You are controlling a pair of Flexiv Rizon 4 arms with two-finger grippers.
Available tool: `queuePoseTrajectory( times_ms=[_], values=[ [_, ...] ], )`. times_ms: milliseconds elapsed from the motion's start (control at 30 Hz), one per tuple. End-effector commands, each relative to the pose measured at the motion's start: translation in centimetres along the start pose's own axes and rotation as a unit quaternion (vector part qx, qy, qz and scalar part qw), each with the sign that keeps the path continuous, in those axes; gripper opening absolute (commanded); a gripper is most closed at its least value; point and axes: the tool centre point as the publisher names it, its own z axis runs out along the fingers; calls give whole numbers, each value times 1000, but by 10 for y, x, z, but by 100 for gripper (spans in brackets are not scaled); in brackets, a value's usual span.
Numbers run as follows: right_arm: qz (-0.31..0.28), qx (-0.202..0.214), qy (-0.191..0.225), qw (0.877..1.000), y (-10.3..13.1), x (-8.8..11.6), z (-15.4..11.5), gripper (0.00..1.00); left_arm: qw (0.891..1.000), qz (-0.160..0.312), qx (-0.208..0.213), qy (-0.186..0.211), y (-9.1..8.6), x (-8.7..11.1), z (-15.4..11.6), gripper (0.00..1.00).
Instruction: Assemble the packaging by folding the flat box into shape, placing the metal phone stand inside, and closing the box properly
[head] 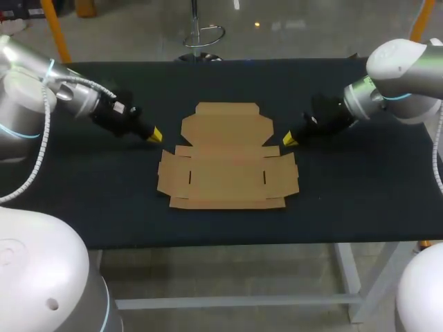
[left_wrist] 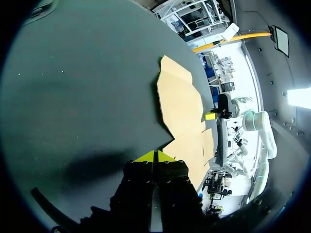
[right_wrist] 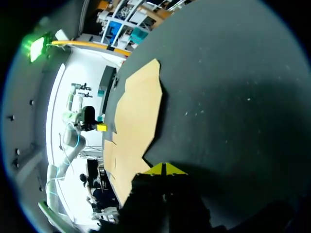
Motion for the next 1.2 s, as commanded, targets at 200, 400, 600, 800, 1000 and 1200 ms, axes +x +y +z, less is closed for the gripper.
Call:
queuePoseTrajectory(
  times_ms=[200,400,600,800,1000,1200],
  values=[
    [-8,7,4,1000,5,-2,3,0,1000,14,-12,2,3,-6,14,0],
    [-9,11,4,1000,4,-3,6,0,999,26,-21,-7,5,-4,23,0],
    [-11,15,5,1000,5,-4,9,0,999,31,-25,-8,8,-4,27,0],
    [-11,18,8,1000,5,-5,10,0,999,34,-28,-13,12,-3,31,0],
    [-12,20,7,1000,5,-5,12,0,999,34,-29,-15,13,-3,34,0],
    [-15,23,10,1000,2,-3,15,0,999,33,-28,-15,15,-1,35,0]
  ],
)
